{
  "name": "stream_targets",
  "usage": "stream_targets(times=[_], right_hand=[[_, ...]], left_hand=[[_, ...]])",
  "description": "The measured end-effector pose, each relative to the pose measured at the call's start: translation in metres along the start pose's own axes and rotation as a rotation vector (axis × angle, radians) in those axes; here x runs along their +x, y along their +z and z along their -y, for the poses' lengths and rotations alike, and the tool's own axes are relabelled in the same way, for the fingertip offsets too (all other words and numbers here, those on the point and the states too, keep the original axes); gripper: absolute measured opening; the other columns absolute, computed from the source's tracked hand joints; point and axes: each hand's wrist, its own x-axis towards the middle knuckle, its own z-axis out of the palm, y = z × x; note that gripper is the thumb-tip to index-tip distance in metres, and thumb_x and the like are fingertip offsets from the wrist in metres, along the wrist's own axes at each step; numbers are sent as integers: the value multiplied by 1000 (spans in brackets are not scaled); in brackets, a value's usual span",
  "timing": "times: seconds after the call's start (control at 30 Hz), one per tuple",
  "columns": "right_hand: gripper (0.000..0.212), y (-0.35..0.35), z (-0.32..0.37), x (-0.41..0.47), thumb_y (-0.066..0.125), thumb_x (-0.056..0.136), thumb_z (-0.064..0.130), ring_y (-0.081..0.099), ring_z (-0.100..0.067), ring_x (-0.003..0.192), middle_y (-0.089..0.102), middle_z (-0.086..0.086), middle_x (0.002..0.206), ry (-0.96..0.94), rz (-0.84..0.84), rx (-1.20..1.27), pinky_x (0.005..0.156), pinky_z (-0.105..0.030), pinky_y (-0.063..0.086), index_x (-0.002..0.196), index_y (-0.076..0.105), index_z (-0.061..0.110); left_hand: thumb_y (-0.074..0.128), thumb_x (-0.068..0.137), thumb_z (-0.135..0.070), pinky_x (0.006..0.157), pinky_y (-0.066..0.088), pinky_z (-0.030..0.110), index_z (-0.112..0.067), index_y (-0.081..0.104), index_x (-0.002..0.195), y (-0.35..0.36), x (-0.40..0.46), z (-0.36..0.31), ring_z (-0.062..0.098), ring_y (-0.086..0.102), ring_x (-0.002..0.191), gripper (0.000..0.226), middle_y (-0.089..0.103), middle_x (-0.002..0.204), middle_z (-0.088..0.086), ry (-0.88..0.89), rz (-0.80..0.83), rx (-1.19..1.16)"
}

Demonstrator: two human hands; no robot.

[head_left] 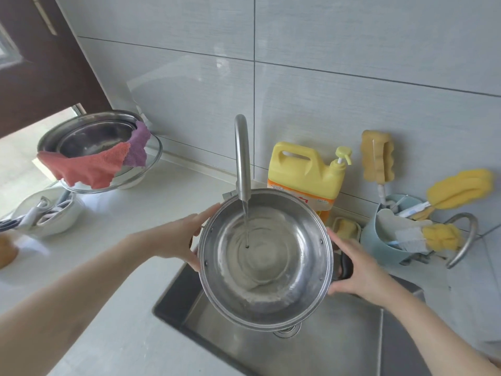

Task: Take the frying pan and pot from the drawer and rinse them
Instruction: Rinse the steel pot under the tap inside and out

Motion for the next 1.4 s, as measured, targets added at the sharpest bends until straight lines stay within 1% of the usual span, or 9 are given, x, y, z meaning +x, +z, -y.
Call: stream_targets(times=[0.1,0.2,0.3,0.43,0.53,0.63,0.93,1.1,1.4], right_hand=[[122,-31,11,1,94,48,39,57,-7,97,51,6,119,34,92,-94,82,-7,41,140,19,65],[115,-45,14,-3,91,47,39,60,-16,107,57,14,129,26,195,-88,94,-26,49,132,24,74],[113,-36,7,-11,92,54,20,48,-10,127,43,49,127,33,232,-23,93,-9,42,131,24,67],[119,-4,-8,-22,91,54,19,41,4,126,36,39,132,49,127,31,92,0,32,137,18,62],[123,14,-18,-25,89,53,25,27,15,130,34,24,141,34,57,50,94,2,26,144,13,58],[123,21,-28,-28,89,57,18,39,-4,125,38,8,138,20,-4,32,89,1,30,146,13,54],[124,27,-46,-67,84,72,20,51,-6,91,25,22,131,-34,-196,-203,76,-16,47,140,-7,67],[133,25,-41,-97,90,65,22,50,-4,80,33,5,130,-60,-359,-384,64,-29,56,148,-8,53],[150,-18,-1,-133,98,43,14,62,-27,67,41,-14,113,-300,-565,-606,46,-34,55,155,1,35]], left_hand=[[93,60,-30,79,43,7,-60,-6,142,19,5,9,-15,56,89,131,57,99,-38,-31,80,-88],[94,53,-39,91,52,26,-71,-5,136,28,8,11,6,62,104,133,57,124,-11,-84,163,-110],[94,57,-30,93,54,37,-69,-2,137,27,8,8,16,63,109,131,54,130,-6,-87,204,-137],[94,55,-33,108,38,22,-63,-4,143,25,6,4,-4,44,127,135,45,137,-30,-18,162,-82],[93,50,-48,114,32,29,-57,-6,146,36,6,4,0,37,135,138,37,146,-24,6,46,-17],[88,52,-57,110,36,36,-57,-14,145,52,5,3,15,40,135,138,35,149,-10,-11,-57,104],[79,61,-65,74,48,32,-50,-32,141,110,2,-11,22,57,93,137,48,110,-1,51,-399,372],[92,45,-54,49,44,29,-22,-3,156,123,-2,-22,22,52,56,150,52,80,4,284,-705,518],[60,80,-58,54,49,39,-7,22,142,104,-13,-56,27,51,70,90,46,97,8,468,-1063,625]])
